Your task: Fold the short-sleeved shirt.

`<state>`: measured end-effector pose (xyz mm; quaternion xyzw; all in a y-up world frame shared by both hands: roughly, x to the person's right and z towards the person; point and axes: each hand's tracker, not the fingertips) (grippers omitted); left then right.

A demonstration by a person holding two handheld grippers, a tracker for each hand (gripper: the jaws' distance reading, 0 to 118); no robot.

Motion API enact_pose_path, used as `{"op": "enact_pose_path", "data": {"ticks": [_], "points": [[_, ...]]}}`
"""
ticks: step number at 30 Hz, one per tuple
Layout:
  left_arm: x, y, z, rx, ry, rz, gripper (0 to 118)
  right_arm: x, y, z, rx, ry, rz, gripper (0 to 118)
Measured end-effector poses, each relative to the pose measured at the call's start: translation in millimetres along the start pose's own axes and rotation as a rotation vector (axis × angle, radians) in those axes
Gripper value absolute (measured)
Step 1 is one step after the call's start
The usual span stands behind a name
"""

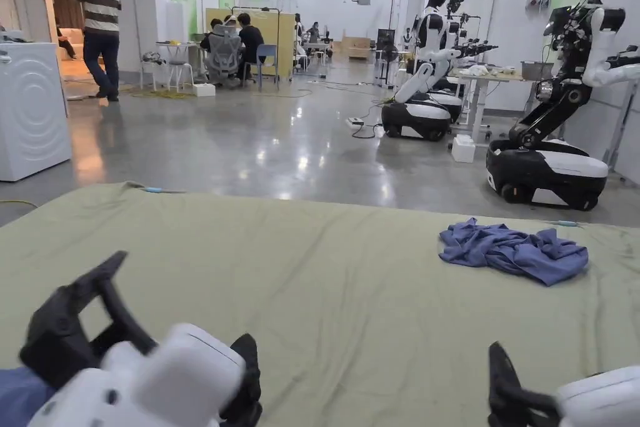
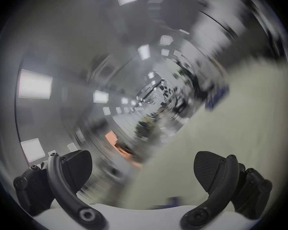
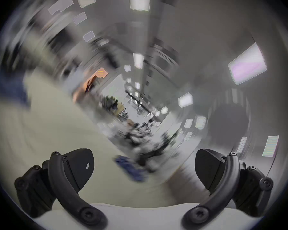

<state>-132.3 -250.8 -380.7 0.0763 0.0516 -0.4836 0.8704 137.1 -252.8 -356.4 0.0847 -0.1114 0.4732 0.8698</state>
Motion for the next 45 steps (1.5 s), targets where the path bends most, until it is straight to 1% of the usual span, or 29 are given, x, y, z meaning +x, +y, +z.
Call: {"op": "enact_pose_path", "data": {"ticks": [1, 3, 4, 5, 6, 8, 9, 10, 12, 13, 14, 15, 17, 19, 21, 22, 23, 24, 25, 26, 27, 28, 30, 32, 33, 39, 41, 45], "points": [[14, 1, -1, 0.028, 0.027, -0.24, 118, -11, -1, 2, 0.029, -0.008, 0.239, 118], [38, -9, -3, 0.087, 0.079, -0.687, 118, -44, -15, 2, 0.097, -0.06, 0.768, 118], [46, -16, -4, 0.111, 0.089, -0.834, 118, -57, -24, 2, 0.15, -0.078, 1.0, 118], [47, -23, -4, 0.14, 0.078, -0.876, 118, -61, -33, 3, 0.205, -0.077, 1.14, 118], [45, -25, -3, 0.152, 0.042, -0.824, 118, -63, -39, 3, 0.243, -0.043, 1.117, 118], [37, -21, -1, 0.097, -0.043, -0.634, 118, -60, -35, 5, 0.198, 0.094, 0.897, 118], [32, -22, -1, 0.063, -0.066, -0.545, 118, -55, -27, 6, 0.155, 0.142, 0.773, 118], [27, -21, -1, 0.041, -0.06, -0.464, 118, -52, -24, 6, 0.128, 0.138, 0.674, 118], [20, -22, -3, 0.03, -0.037, -0.337, 118, -46, -21, 2, 0.083, 0.075, 0.537, 118], [13, -20, -5, 0.009, -0.024, -0.249, 118, -43, -17, 1, 0.047, 0.041, 0.453, 118], [7, -18, -7, -0.014, -0.015, -0.15, 118, -37, -15, -2, 0.015, 0.012, 0.347, 118], [-2, -17, -9, -0.036, -0.016, 0.004, 118, -30, -12, -4, -0.023, -0.007, 0.2, 118], [-23, -17, -15, -0.074, -0.047, 0.365, 118, -11, -9, -7, -0.088, 0.001, -0.147, 118], [-42, -27, -19, -0.097, -0.067, 0.739, 118, 17, -29, -16, -0.157, 0.011, -0.548, 118], [-54, -42, -22, -0.1, -0.093, 1.074, 118, 36, -47, -17, -0.192, 0.025, -0.911, 118], [-57, -52, -22, -0.087, -0.11, 1.203, 118, 40, -56, -17, -0.209, 0.01, -1.059, 118], [-59, -59, -22, -0.073, -0.115, 1.284, 118, 43, -64, -16, -0.22, -0.016, -1.14, 118], [-58, -65, -21, -0.062, -0.105, 1.339, 118, 45, -70, -15, -0.224, -0.031, -1.157, 118], [-56, -65, -19, -0.052, -0.097, 1.357, 118, 44, -72, -14, -0.226, -0.043, -1.109, 118], [-56, -66, -19, -0.058, -0.09, 1.343, 118, 42, -71, -13, -0.227, -0.065, -1.047, 118], [-56, -65, -19, -0.075, -0.078, 1.304, 118, 41, -72, -13, -0.232, -0.071, -0.981, 118], [-56, -64, -19, -0.11, -0.053, 1.233, 118, 40, -72, -13, -0.238, -0.062, -0.924, 118], [-51, -56, -21, -0.151, -0.026, 1.102, 118, 35, -68, -12, -0.248, -0.022, -0.879, 118], [-46, -54, -23, -0.172, -0.034, 1.016, 118, 34, -68, -13, -0.245, -0.011, -0.895, 118], [-44, -51, -23, -0.174, -0.047, 1.003, 118, 33, -67, -12, -0.241, -0.002, -0.904, 118], [-35, -47, -22, -0.172, -0.118, 1.034, 118, 32, -66, -14, -0.237, -0.001, -0.99, 118], [-34, -47, -22, -0.176, -0.123, 1.02, 118, 33, -65, -15, -0.231, -0.007, -0.999, 118], [-33, -45, -22, -0.179, -0.122, 0.981, 118, 37, -62, -14, -0.215, -0.02, -0.982, 118]]}}
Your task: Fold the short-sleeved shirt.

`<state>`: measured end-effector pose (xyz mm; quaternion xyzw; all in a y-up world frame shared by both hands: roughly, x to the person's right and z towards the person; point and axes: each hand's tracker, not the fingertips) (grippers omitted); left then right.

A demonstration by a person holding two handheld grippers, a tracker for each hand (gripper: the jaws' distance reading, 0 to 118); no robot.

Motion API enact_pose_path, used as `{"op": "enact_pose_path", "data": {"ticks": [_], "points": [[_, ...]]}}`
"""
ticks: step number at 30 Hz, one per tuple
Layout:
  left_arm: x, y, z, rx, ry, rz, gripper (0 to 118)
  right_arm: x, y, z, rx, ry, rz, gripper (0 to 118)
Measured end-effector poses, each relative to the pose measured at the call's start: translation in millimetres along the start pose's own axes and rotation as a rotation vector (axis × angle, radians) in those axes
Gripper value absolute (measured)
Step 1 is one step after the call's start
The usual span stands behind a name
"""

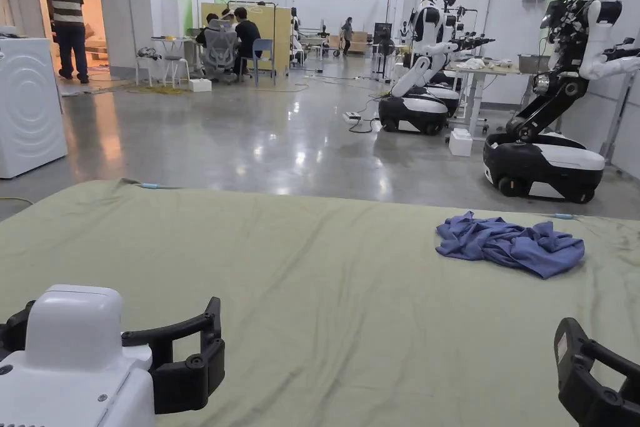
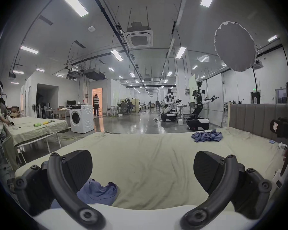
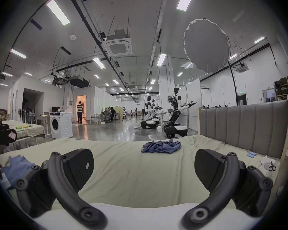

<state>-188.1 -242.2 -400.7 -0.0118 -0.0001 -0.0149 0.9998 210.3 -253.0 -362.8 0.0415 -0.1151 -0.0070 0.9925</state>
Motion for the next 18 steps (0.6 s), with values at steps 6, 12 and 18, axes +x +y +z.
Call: {"op": "enact_pose_path", "data": {"ticks": [6, 12, 18], "points": [[2.3, -1.5, -1.1, -0.004, -0.011, -0.019, 118, -0.6, 1.6, -0.1, 0.0, 0.008, 0.008, 118], [5.1, -2.3, -1.7, -0.021, -0.01, -0.039, 118, -4.2, 1.4, -1.7, -0.008, 0.023, 0.014, 118], [6.3, -2.9, -0.9, -0.029, -0.021, -0.051, 118, -9.1, 1.1, -2.5, -0.013, 0.043, 0.018, 118]]}}
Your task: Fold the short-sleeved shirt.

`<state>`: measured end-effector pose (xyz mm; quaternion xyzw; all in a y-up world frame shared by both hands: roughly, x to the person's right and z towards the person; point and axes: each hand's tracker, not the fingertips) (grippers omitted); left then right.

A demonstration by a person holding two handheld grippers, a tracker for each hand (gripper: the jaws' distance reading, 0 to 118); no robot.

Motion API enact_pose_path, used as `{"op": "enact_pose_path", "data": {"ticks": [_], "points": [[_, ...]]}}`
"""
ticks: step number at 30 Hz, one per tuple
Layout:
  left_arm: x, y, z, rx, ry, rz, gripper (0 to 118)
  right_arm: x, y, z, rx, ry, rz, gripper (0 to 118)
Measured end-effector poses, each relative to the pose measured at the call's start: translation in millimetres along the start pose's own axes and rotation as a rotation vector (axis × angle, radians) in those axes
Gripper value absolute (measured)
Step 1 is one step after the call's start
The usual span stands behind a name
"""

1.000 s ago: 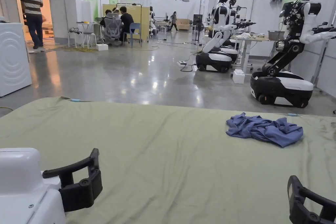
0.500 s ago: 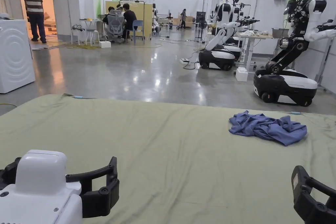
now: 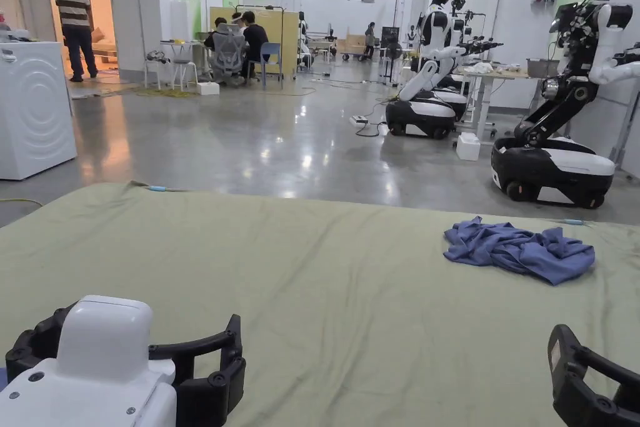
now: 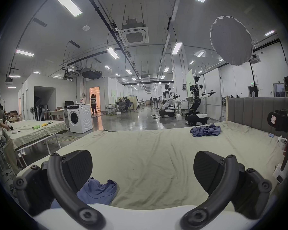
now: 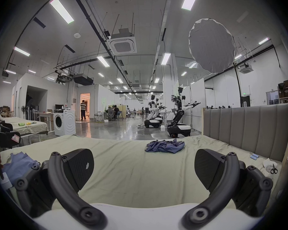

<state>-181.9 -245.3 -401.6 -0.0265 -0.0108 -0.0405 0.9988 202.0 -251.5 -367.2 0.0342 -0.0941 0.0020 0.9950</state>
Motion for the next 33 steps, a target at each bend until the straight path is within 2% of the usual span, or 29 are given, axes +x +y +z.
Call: {"op": "enact_pose_path", "data": {"ticks": [5, 8, 9, 10, 11, 15, 18, 21, 23, 26, 33], "points": [[0, 0, 1, 0.0, 0.001, -0.011, 118, -3, 1, 0, -0.004, -0.001, 0.021, 118], [-2, 2, 5, -0.018, -0.051, 0.042, 117, -1, 4, 4, -0.044, 0.036, -0.013, 113], [-3, 4, 6, -0.019, -0.059, 0.064, 84, -1, 3, 7, -0.029, 0.025, -0.021, 78], [-4, 4, 4, -0.013, -0.038, 0.094, 27, -2, 1, 7, -0.008, -0.004, -0.024, 16], [-1, 4, 2, -0.002, 0.014, 0.124, 0, -1, 1, 13, 0.044, -0.062, -0.006, 2], [9, -7, 1, -0.012, 0.004, 0.055, 0, 14, 1, 10, -0.003, -0.021, -0.122, 2], [12, -6, -1, -0.027, -0.032, 0.039, 0, 16, 0, 7, -0.011, -0.041, -0.074, 2], [8, -11, -1, -0.039, -0.04, 0.063, 0, 9, 1, 5, -0.019, -0.001, -0.068, 2], [-7, -6, 8, -0.043, -0.007, 0.083, 0, -5, 2, 2, -0.012, 0.07, -0.083, 2], [-40, -5, 36, -0.049, 0.118, 0.08, 0, -38, 2, -11, -0.015, 0.185, -0.109, 2], [-126, -12, 112, -0.126, 0.528, -0.011, 0, -161, -3, -37, -0.062, 0.571, -0.135, 2]]}}
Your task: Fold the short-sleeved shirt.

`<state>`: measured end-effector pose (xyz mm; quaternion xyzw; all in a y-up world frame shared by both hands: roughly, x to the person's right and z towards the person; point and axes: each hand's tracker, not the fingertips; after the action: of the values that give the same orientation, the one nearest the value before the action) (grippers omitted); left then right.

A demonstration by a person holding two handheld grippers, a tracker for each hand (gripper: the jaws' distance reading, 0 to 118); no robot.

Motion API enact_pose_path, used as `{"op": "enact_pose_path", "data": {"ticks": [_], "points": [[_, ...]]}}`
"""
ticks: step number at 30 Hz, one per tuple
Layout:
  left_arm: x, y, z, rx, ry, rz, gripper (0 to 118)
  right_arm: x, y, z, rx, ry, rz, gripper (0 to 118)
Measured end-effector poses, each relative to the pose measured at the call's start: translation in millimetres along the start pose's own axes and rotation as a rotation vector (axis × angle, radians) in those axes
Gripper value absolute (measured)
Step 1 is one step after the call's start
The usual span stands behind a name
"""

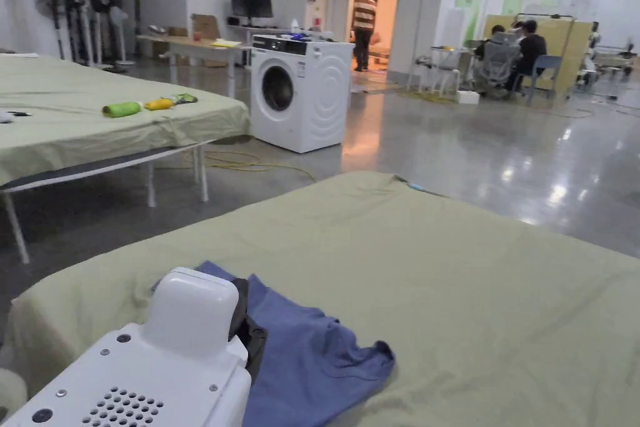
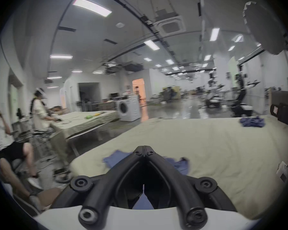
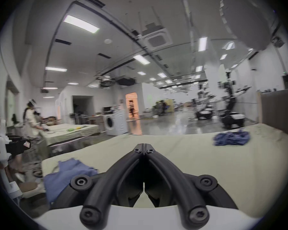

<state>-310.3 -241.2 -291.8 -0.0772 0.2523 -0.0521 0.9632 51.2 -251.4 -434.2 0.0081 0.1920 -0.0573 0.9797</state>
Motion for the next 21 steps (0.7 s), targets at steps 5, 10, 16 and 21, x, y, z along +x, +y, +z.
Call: {"op": "enact_pose_path", "data": {"ticks": [5, 10, 16, 21], "points": [[-54, -14, 10, -0.079, 0.112, 0.086, 0, -64, -17, -43, -0.065, 0.232, -0.029, 2], [-70, -29, -14, -0.145, 0.09, 0.084, 0, -95, -29, -61, -0.104, 0.309, -0.011, 2], [-77, -67, -101, -0.277, -0.271, 0.271, 90, -91, -43, -73, -0.168, 0.295, -0.004, 2], [-66, -99, -167, -0.396, -0.45, 0.325, 117, -80, -49, -79, -0.218, 0.251, 0.003, 2]]}}
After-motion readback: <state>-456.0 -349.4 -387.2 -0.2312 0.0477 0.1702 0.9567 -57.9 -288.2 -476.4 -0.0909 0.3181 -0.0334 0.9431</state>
